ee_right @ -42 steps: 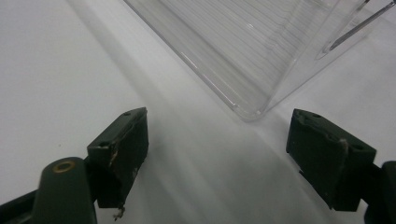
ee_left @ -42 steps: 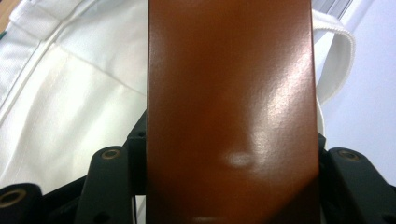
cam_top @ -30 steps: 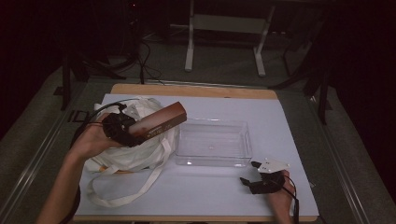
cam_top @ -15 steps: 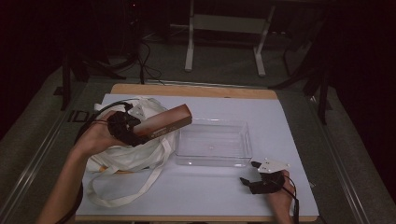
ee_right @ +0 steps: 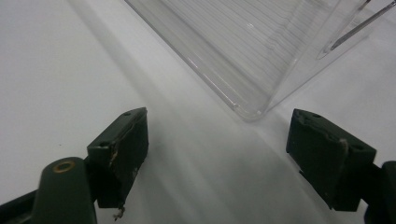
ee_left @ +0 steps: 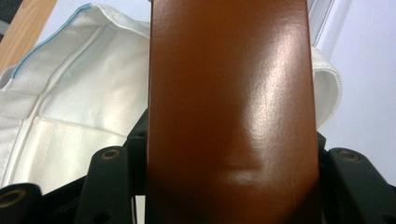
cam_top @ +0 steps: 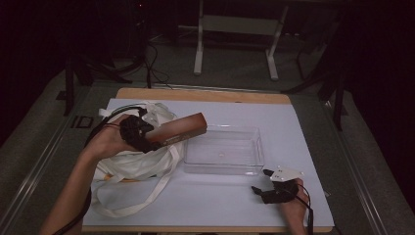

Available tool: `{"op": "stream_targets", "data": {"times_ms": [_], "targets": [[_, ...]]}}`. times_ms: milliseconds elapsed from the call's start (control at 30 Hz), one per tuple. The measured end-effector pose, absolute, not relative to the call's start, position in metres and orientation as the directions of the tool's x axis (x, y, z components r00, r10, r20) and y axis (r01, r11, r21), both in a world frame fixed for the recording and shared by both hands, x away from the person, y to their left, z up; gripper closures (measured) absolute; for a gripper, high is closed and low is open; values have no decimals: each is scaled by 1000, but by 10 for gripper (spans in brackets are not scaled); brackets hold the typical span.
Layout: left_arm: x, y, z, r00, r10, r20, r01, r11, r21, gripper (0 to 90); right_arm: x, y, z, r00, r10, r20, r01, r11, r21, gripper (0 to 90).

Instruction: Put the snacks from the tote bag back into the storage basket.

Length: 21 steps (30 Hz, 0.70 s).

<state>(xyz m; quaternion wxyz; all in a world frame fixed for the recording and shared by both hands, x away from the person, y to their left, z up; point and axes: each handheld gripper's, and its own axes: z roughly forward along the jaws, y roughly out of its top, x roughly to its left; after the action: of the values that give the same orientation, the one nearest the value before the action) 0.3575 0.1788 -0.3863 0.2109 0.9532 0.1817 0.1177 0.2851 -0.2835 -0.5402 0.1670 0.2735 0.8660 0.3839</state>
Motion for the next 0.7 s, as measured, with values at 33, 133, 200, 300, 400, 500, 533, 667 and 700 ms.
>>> {"op": "stream_targets", "data": {"times_ms": [33, 133, 200, 300, 400, 500, 533, 667, 700], "targets": [[358, 178, -386, 909, 389, 148, 291, -848, 443, 436, 285, -283, -540, -795, 602, -79, 346, 556, 756, 208], [359, 177, -385, 911, 385, 149, 285, -848, 446, 437, 285, -283, -540, -795, 602, -79, 346, 556, 756, 208], [359, 176, -384, 913, 379, 148, 280, -850, 446, 437, 285, -283, -540, -795, 602, -79, 346, 556, 756, 208], [360, 174, -383, 919, 366, 147, 271, -856, 441, 437, 285, -283, -540, -795, 602, -79, 346, 555, 756, 208], [360, 171, -383, 928, 344, 142, 252, -863, 438, 437, 285, -283, -540, -795, 602, -79, 346, 556, 756, 208], [361, 168, -382, 932, 334, 143, 243, -866, 436, 437, 285, -284, -540, -795, 601, -79, 346, 556, 756, 208], [361, 168, -382, 932, 334, 143, 243, -866, 436, 437, 285, -284, -540, -795, 601, -79, 346, 556, 756, 208], [361, 164, -380, 937, 319, 141, 230, -870, 435, 437, 285, -283, -540, -795, 602, -78, 346, 555, 756, 208], [361, 163, -380, 939, 314, 141, 227, -872, 435, 436, 285, -283, -540, -795, 602, -79, 346, 556, 756, 208]]}}
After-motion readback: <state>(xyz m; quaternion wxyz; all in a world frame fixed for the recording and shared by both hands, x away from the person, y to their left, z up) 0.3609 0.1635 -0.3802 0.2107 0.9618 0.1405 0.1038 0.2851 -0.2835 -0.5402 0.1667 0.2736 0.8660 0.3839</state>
